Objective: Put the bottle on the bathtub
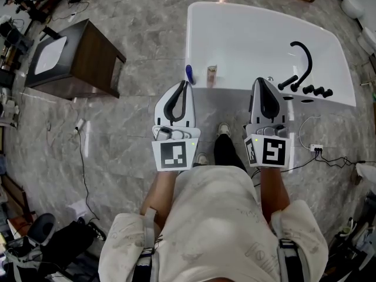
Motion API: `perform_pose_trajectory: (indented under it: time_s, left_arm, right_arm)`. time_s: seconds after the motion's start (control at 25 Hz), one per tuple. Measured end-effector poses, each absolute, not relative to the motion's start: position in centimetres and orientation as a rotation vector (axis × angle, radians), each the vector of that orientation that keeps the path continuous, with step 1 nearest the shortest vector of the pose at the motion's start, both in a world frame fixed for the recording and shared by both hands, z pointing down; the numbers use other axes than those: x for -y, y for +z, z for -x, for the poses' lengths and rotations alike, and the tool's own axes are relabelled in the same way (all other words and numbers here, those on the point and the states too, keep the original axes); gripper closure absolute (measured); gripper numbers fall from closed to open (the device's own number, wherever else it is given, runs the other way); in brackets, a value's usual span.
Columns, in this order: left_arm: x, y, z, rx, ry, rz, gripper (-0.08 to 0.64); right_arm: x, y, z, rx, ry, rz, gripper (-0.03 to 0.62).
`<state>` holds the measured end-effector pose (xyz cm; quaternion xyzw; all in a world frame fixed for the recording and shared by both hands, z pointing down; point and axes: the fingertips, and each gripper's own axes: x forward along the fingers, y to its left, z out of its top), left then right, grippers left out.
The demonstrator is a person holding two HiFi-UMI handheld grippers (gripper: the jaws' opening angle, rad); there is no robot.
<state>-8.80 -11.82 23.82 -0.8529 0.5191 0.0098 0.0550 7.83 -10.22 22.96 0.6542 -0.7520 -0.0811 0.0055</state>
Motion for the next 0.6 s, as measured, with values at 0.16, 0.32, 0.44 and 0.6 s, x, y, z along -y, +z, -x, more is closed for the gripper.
perform_pose_trajectory:
  time_s: [0.16,0.32,0.44,0.6]
  left_arm:
    - [11.85,24.22,8.92,-1.588,0.028,2.584,0.551]
    - [11.67,24.02,8.92,-1.565,0.031,2.588,0.551]
    - [11.65,23.91,8.96,-1.576,0.035,2.586,0.551]
    - [11.6,24.23,9.08,-1.587,0.029,2.589,0.551]
  right_arm:
    - [10.14,23.55,-7.84,2.347,-0.249,-2.037,0.603]
    - [10.05,23.45,-7.71,2.346,-0.248,-2.035,0.603]
    - [10.04,23.23,-7.76,2.345,-0.25,-2.036,0.603]
    - [9.98,23.28,-7.76,2.342,-0.256,-2.032,0.603]
